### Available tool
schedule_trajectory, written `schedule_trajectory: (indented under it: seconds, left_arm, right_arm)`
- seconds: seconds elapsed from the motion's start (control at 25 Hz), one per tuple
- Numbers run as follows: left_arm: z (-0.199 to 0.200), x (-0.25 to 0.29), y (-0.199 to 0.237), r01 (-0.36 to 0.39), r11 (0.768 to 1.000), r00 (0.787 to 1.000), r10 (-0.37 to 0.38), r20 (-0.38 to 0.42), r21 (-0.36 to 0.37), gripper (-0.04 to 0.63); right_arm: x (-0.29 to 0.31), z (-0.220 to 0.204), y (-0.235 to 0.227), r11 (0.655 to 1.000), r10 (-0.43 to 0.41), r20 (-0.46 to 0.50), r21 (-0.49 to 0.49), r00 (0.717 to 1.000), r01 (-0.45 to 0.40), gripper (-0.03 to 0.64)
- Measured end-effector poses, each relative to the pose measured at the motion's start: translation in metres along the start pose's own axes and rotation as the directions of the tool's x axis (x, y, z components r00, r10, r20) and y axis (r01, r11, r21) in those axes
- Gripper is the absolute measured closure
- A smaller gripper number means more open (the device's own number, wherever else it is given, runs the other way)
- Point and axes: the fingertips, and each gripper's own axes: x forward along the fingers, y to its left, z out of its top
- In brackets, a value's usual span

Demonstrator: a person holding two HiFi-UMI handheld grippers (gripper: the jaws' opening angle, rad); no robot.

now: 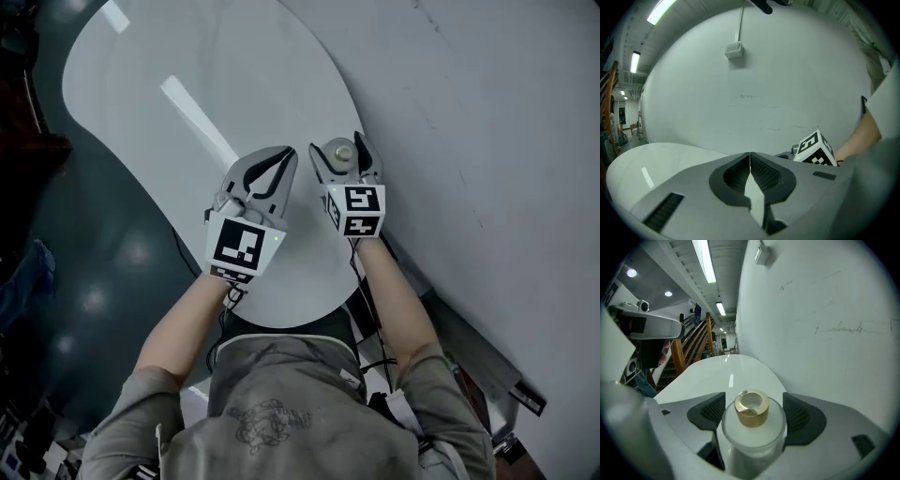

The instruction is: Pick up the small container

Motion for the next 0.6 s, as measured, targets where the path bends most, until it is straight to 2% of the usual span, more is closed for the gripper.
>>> schedule_trajectory:
  seconds: [0.32,0.6]
  left_arm:
    - [-0.021,-0.002,0.003,-0.002,1.000,1.000,0.001,-0.027,-0.016,0.575]
    - [-0.031,-0.003,0.005,-0.013,0.999,0.999,0.011,-0.036,-0.045,0.577]
  right_arm:
    - [0.016,-0.022,-0.001,0.999,-0.011,-0.045,0.032,0.999,0.013,0.276]
    - [0.021,-0.032,-0.003,0.999,-0.047,-0.076,-0.030,0.996,0.045,0.278]
